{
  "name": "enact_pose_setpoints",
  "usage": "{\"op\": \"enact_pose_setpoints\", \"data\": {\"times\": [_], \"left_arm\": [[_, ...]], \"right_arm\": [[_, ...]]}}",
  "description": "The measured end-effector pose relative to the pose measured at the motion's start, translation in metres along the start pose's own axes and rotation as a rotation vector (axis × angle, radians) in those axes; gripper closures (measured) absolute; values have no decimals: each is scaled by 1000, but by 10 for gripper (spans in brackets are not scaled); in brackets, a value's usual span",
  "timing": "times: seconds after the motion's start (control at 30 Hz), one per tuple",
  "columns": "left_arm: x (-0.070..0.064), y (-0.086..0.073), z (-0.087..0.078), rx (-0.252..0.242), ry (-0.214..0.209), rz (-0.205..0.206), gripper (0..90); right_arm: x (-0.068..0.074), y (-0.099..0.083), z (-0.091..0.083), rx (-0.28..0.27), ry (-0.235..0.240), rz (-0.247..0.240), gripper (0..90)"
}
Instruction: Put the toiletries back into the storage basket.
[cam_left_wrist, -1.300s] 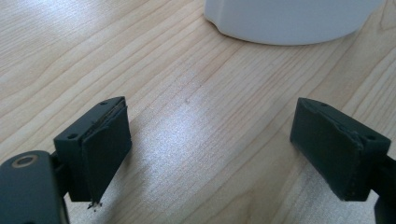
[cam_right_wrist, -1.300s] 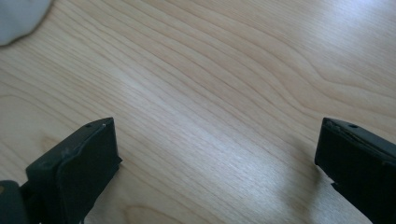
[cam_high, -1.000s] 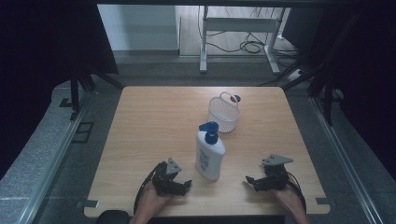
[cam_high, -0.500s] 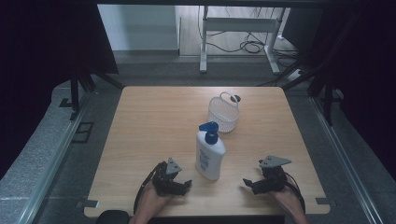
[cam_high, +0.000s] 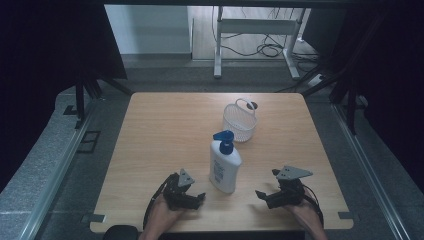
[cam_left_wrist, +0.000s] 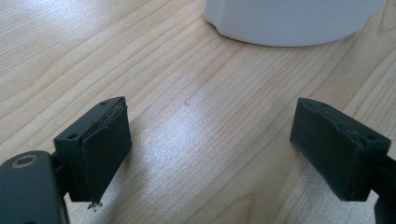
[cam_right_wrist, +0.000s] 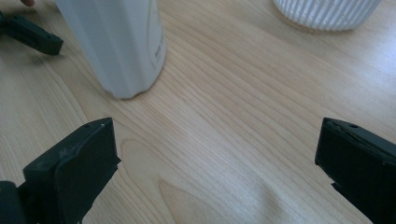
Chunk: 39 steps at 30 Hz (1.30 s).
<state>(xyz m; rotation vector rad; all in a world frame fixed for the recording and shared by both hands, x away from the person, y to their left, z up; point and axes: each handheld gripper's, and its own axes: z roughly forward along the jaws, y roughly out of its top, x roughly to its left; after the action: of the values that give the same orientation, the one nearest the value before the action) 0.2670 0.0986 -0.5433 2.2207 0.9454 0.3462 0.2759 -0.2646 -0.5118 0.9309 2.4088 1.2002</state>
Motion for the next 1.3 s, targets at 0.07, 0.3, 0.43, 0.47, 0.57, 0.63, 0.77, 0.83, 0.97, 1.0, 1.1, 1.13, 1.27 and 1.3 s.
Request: {"op": "enact_pose_setpoints", "data": {"times": [0.07, 0.3, 0.43, 0.47, 0.57, 0.63, 0.77, 0.83, 0.97, 1.0, 1.1, 1.13, 1.27, 1.3], "left_arm": [[0, 0, 0, 0, 0, 0, 116], [0, 0, 0, 0, 1, 0, 116], [0, 0, 0, 1, 2, 0, 116], [0, 0, 0, 0, 2, 0, 116], [0, 0, 0, 0, 1, -3, 116], [0, 0, 0, 0, 1, -4, 116], [0, 0, 0, 0, 1, -3, 116], [0, 0, 0, 0, 1, -3, 116], [0, 0, 0, 0, 1, -4, 116], [0, 0, 0, -2, 2, -6, 116], [0, 0, 0, -2, 2, -2, 116], [0, 0, 0, -1, 2, -1, 117], [0, 0, 0, 2, 2, 2, 116], [0, 0, 0, 2, 1, -1, 116]], "right_arm": [[2, 2, 0, -7, 4, -3, 0], [11, 10, 2, -18, 27, -15, 0], [16, 16, 2, -17, 45, -19, 0], [18, 18, 2, -18, 48, -17, 0], [21, 22, 2, -16, 66, -18, 0], [24, 24, 3, -12, 73, -19, 0], [30, 30, 6, -7, 89, -25, 0], [33, 34, 8, -3, 93, -27, 0], [37, 42, 11, 2, 97, -21, 13], [38, 43, 11, 1, 103, -17, 18], [39, 49, 13, -5, 115, -1, 35], [40, 52, 13, -8, 116, 2, 37], [41, 62, 16, -8, 110, 4, 53], [42, 64, 16, -7, 107, 0, 57]]}}
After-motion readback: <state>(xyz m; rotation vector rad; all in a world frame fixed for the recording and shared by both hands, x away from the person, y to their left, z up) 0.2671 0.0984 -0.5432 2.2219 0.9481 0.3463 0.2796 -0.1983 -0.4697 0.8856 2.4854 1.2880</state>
